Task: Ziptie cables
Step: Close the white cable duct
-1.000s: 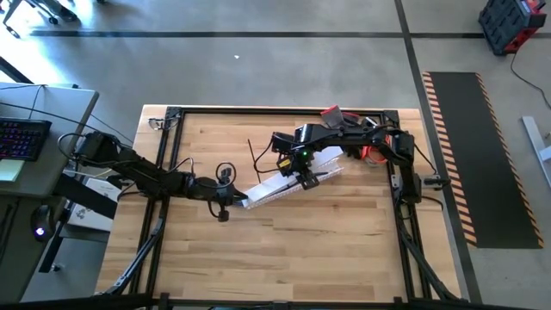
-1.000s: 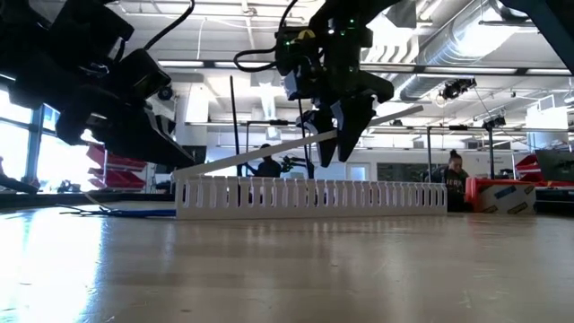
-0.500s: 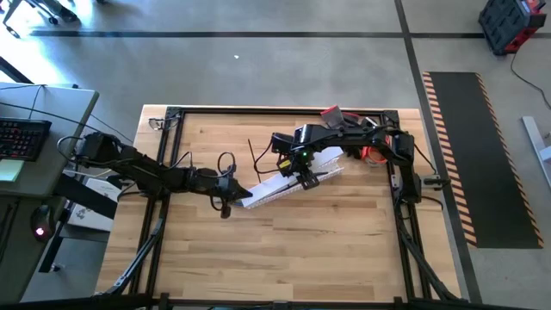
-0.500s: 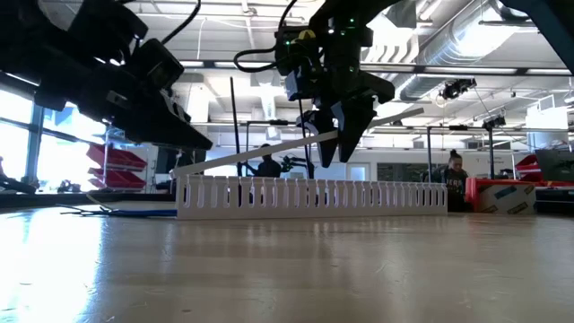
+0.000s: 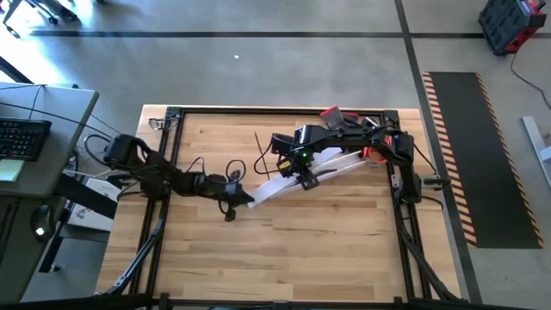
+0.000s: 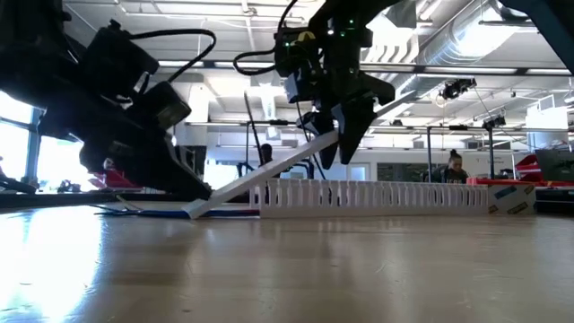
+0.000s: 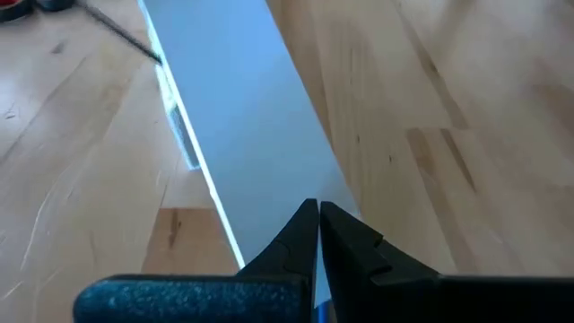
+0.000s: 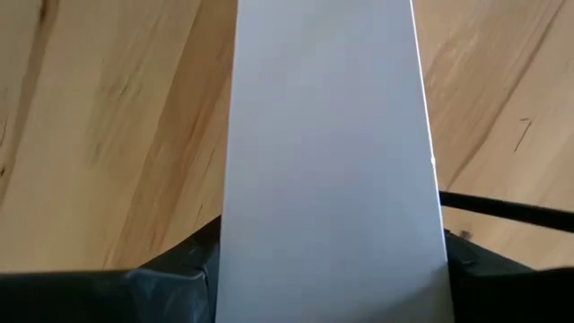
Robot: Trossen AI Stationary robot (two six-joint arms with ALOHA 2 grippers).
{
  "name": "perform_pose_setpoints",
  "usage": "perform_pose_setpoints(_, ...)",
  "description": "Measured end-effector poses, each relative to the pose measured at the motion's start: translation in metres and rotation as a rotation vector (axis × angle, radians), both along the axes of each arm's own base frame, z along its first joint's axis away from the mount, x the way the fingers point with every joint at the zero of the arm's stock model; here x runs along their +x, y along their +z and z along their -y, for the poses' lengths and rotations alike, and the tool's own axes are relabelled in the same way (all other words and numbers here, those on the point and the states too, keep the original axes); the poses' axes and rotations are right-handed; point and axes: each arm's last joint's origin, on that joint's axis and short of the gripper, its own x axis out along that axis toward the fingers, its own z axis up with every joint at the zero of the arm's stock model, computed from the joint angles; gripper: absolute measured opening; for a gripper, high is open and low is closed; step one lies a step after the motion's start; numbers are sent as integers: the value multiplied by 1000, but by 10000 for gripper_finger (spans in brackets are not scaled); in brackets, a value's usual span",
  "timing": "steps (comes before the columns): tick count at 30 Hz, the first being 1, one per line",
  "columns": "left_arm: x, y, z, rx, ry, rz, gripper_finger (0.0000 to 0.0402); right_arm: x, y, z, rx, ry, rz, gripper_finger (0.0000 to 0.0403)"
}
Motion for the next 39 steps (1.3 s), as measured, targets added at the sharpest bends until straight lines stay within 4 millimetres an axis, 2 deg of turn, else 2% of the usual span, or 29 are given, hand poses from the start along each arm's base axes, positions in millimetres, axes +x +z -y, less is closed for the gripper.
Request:
perform_pose_setpoints(5,1,1,0,-16,3,16,0,0,0,0,0,11,3,195)
perform_pose_setpoints(10,1,20,0,-14,-2,100,0,-3,7,0,-6,2,10,192)
perform_pose_setpoints(17,-9,53,-4,37,23,193,0,-25,44,-2,-1,-74,27,188)
perform_pose_setpoints(20,-12,59,-7,37,39,192,1,-42,49,-5,11,-133,13,188)
perform_pose_setpoints(24,-14,57,-8,38,45,168,9,-70,38,-23,40,-219,-18,188)
perform_pose_setpoints(30,-14,56,-9,47,59,153,22,-102,20,-76,110,-299,84,187)
perform_pose_setpoints(36,-14,56,-7,58,48,154,24,-118,-36,-124,193,-350,157,187)
perform_pose_setpoints(39,-15,56,-2,82,36,151,24,-126,-60,-139,143,-387,169,191)
